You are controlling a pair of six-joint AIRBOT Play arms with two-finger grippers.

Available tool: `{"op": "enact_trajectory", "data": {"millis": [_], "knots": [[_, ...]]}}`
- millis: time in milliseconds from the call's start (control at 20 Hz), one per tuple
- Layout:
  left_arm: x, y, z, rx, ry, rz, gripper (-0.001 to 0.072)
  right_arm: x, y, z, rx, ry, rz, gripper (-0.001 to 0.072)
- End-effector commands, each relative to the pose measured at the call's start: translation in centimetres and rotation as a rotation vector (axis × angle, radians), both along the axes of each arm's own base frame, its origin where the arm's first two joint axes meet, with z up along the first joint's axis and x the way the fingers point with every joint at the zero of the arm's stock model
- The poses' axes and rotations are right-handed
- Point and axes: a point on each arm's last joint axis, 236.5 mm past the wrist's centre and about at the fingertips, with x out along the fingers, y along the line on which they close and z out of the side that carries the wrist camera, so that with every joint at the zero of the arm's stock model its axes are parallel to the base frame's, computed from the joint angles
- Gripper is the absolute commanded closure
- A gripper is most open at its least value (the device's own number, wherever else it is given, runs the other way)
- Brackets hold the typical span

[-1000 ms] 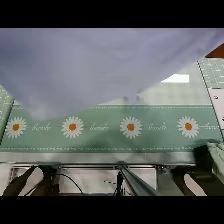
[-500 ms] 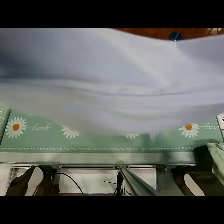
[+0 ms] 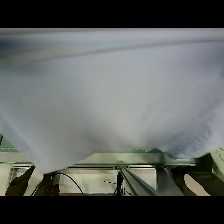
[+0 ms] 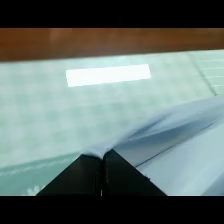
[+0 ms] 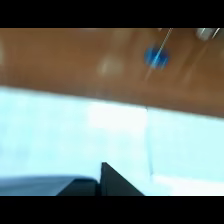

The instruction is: Fold the shirts.

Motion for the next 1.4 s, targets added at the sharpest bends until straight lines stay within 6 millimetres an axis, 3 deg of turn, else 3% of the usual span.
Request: {"op": "enact_trajectory", "data": {"millis": [0,100,250,400,600,800,1000,1200,1300,1350], "knots": [[4.5,4.8,-6.7,-0.022,0.210,0.055,0.0686,9.0,0.2,-9.0,-0.016,0.237,0.016,0.0686],[7.2,6.4,-10.3,-0.086,0.315,0.046,0.0685,13.5,1.2,-14.1,-0.004,0.330,0.059,0.0686],[11.5,7.4,-15.6,-0.175,0.457,0.010,0.0685,17.5,3.9,-19.6,0.076,0.406,0.141,0.0685],[16.5,7.4,-20.0,-0.197,0.503,-0.048,0.0685,20.8,5.8,-21.6,0.146,0.367,0.182,0.0685],[23.3,6.9,-24.9,-0.271,0.495,-0.035,0.0684,24.4,5.8,-23.8,0.151,0.314,0.170,0.0685],[28.2,5.2,-28.6,-0.240,0.414,-0.071,0.0684,26.2,6.1,-28.4,0.197,0.368,0.146,0.0684],[30.3,3.6,-33.2,-0.234,0.452,-0.083,0.0683,26.4,6.2,-33.5,0.244,0.475,0.096,0.0683],[29.0,1.0,-39.1,-0.285,0.640,-0.143,0.0684,24.1,7.1,-38.7,0.301,0.665,0.075,0.0683],[28.4,0.2,-40.4,-0.293,0.685,-0.170,0.0681,23.7,7.7,-39.6,0.328,0.698,0.084,0.0680],[28.3,0.1,-40.3,-0.301,0.686,-0.173,0.0647,23.7,8.0,-39.4,0.341,0.693,0.090,0.0618]]}}
